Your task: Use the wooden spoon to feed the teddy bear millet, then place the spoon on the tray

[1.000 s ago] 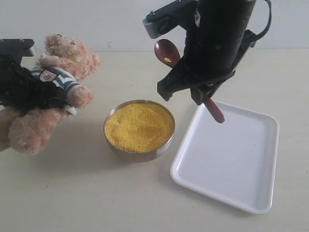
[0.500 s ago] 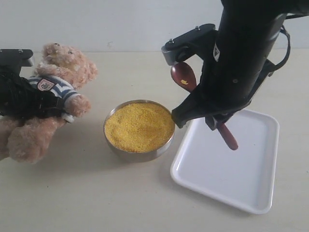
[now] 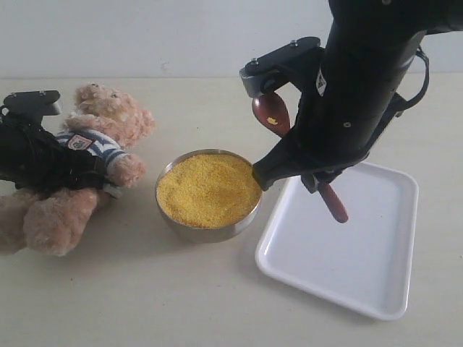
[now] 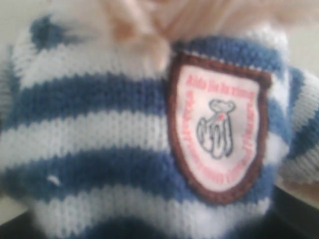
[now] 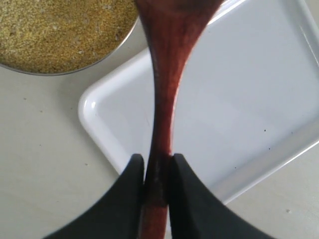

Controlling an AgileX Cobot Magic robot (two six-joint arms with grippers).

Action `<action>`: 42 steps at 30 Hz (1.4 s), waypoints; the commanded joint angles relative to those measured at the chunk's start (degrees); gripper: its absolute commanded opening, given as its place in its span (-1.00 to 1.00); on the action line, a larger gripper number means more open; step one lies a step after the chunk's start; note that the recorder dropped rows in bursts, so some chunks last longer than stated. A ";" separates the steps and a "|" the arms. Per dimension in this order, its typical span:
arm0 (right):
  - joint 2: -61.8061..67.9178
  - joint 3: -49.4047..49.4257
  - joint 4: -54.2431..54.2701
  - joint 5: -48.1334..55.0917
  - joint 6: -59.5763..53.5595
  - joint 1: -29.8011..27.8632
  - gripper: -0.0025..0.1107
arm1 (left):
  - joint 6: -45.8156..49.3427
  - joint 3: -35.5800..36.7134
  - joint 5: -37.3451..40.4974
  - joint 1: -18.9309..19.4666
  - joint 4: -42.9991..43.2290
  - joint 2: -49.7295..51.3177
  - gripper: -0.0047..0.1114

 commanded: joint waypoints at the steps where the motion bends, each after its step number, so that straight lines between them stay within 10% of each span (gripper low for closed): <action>1: -0.60 0.33 -0.07 -0.45 0.43 -0.14 -0.96 | 8.51 -0.06 0.27 0.02 -9.03 1.77 -0.85; 42: 9.62 -11.16 -2.86 5.32 -10.07 -0.14 -0.96 | 15.77 1.35 0.81 0.02 -15.20 2.77 -0.85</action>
